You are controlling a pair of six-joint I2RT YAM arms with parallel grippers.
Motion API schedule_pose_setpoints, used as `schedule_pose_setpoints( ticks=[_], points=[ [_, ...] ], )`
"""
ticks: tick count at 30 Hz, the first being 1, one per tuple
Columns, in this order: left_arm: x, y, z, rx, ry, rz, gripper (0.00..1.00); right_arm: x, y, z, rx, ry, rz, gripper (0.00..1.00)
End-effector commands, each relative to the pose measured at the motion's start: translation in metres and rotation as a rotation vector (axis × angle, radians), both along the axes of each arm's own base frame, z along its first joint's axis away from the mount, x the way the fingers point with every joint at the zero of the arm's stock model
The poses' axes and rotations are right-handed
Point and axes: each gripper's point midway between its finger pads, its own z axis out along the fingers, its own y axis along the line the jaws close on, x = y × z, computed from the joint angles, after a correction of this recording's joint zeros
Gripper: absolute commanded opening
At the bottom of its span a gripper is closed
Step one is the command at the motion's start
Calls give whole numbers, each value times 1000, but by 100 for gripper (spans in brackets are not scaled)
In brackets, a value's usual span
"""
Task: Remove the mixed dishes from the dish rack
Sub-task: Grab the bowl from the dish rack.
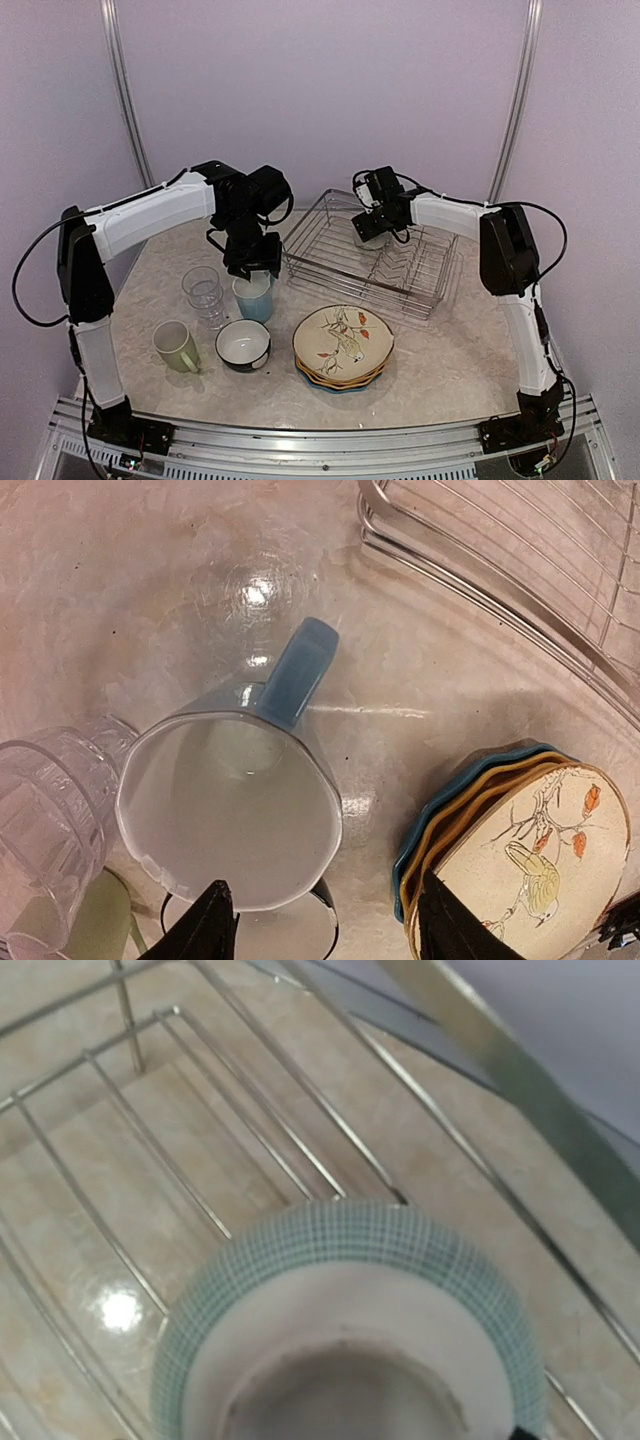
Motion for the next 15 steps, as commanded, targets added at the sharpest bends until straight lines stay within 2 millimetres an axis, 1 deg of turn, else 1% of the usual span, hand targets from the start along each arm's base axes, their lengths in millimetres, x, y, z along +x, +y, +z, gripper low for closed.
schedule_pose_setpoints(
  ticks=[1,6,9,12,15],
  points=[
    [-5,2,25,-27,-52,-14,59,2,1,-13,-36,12,-13,77],
    [-8,2,36,-47,-73,-15,60,9,1,-16,-45,-1,-24,75],
    [-9,1,40,-55,-78,-17,60,10,2,-20,-51,7,-25,72],
    [-11,1,42,-59,-83,-19,60,11,1,-19,-55,2,-29,72],
    [-12,0,43,-61,-85,-21,61,11,0,-17,-56,2,-32,62]
  ],
)
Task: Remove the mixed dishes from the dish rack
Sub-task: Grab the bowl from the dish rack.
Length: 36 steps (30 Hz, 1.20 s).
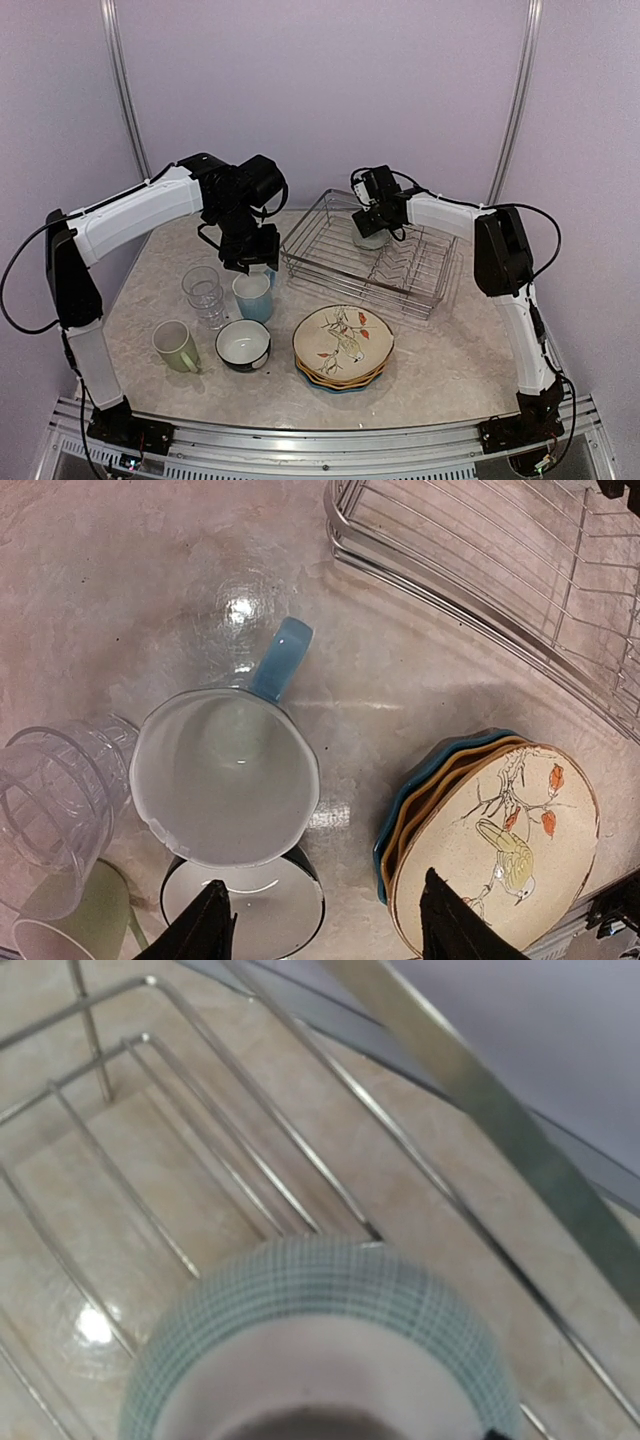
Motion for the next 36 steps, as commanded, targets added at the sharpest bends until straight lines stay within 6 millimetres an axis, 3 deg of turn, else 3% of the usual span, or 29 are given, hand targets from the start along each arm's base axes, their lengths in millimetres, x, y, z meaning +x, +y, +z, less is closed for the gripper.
schedule_pose_setpoints(
  ticks=[1,10,15,17,25,28,36],
  points=[
    [-5,2,10,-3,-25,-6,61,-3,0,-14,-33,28,-9,60],
    [-5,6,18,-6,-46,3,62,-3,5,-2,-16,1,2,26],
    [-6,9,24,-8,-62,12,63,-3,10,15,16,-41,8,13],
    [-6,9,27,-14,-68,15,64,-5,14,31,51,-70,17,9],
    [-6,11,36,-64,-82,29,68,-28,27,94,289,-200,83,2],
    [-5,10,39,-108,-82,32,69,-36,28,104,348,-219,104,0],
    [-3,0,52,-236,-84,17,70,-43,40,93,555,-138,186,0]
  ],
)
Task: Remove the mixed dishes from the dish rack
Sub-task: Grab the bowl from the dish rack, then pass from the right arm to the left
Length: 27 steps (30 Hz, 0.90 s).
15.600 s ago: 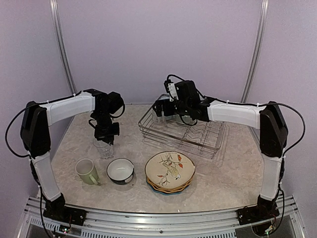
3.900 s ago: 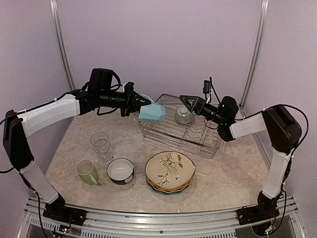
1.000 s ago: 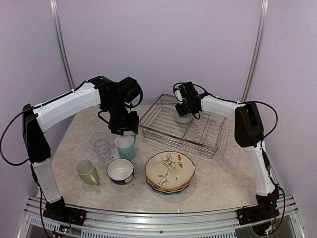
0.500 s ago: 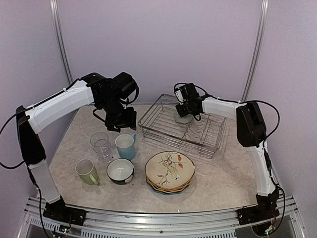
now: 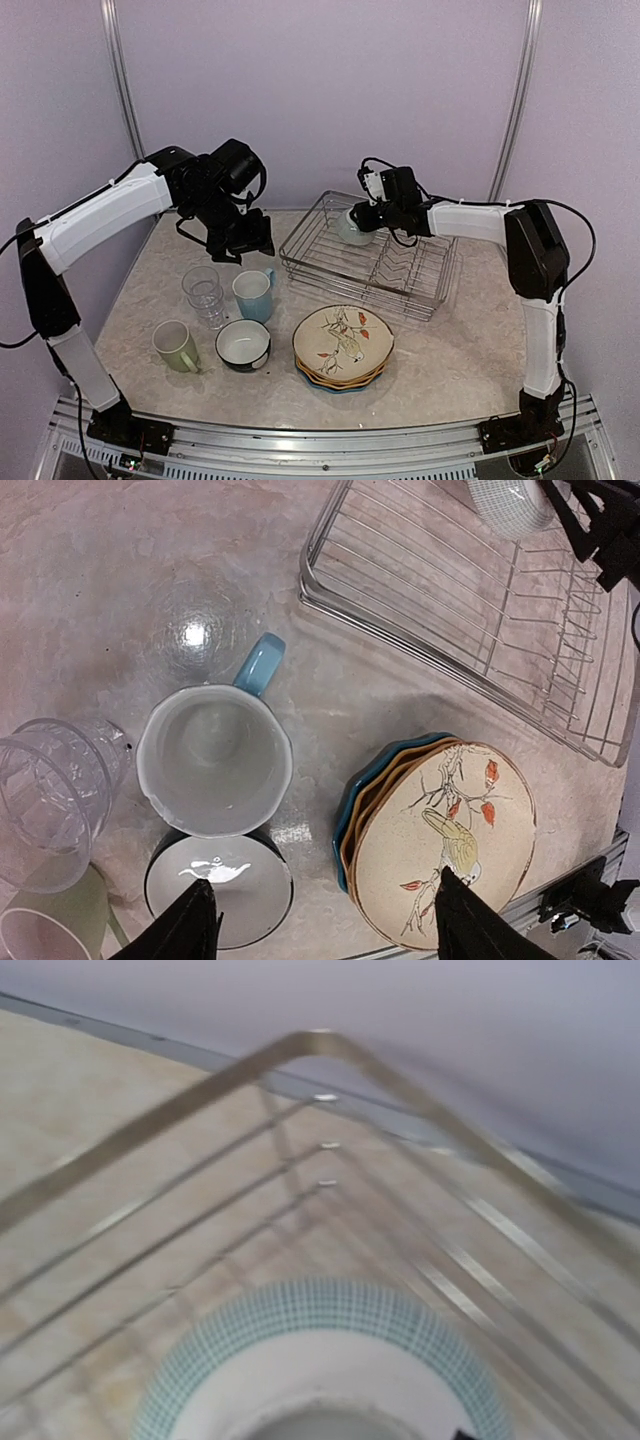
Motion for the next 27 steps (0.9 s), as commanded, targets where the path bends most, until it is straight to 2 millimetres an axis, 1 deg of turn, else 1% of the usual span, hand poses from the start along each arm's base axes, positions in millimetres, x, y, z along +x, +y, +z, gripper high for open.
schedule_pose_setpoints(
  ticks=[1,5,9,10,12,16,17,23,25,26,27],
  points=[
    [2,-11,17,-134,-18,-22,71,-3,16,33,199,-21,87,0],
    [8,-28,31,-301,-14,-60,73,-9,24,28,273,17,119,0],
    [21,-43,53,-459,-35,-90,76,-7,25,27,337,46,126,0],
    [28,-47,60,-499,-50,-98,78,-7,24,26,357,56,125,0],
    [34,-54,64,-555,-43,-113,78,-7,20,26,406,72,129,0],
    [57,-68,66,-677,-42,-123,80,-10,14,27,510,106,150,0],
    [63,-72,62,-703,-28,-119,80,-12,12,28,527,109,152,0],
    [94,-92,57,-836,6,-128,81,-21,8,32,639,138,193,0],
    [106,-98,42,-842,41,-118,81,-24,10,34,674,149,213,0],
    [111,-99,38,-851,51,-110,81,-26,11,36,688,153,225,0],
    [118,-100,27,-856,69,-93,81,-28,12,38,705,154,237,0]
  ],
)
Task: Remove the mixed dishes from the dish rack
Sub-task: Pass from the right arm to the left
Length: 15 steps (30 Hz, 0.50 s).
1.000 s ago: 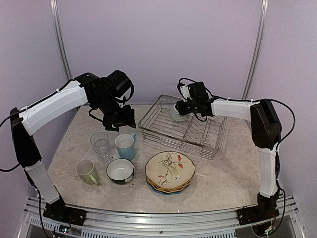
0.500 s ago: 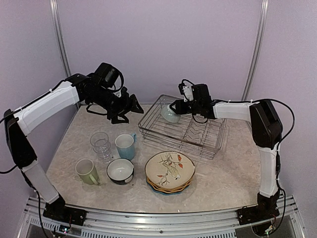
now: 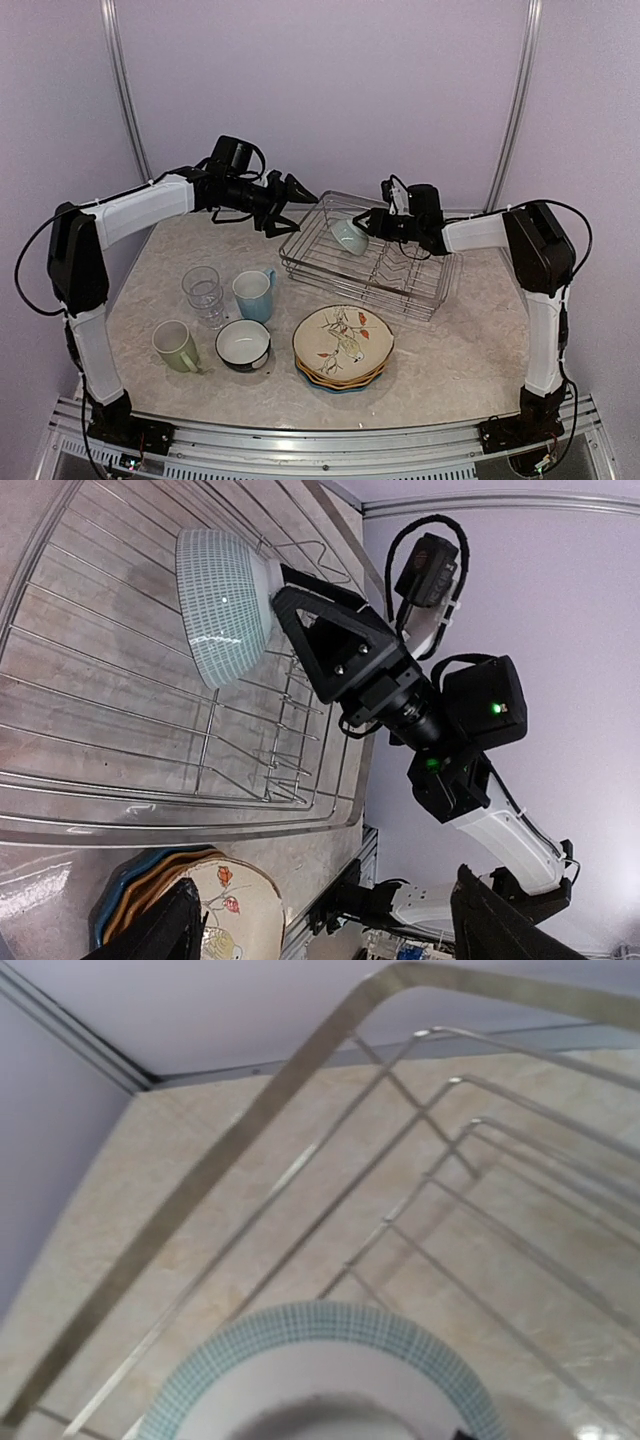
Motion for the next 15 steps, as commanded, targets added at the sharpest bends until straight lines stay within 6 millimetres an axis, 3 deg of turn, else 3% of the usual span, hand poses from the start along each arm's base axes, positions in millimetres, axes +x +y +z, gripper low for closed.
schedule_pose_setpoints(
  ticks=[1,15],
  points=[
    [25,-13,-6,-105,39,-14,82,-9,10,59,179,-99,77,0],
    [64,-48,-42,-315,186,-78,85,-29,15,72,299,-121,170,0]
  ],
)
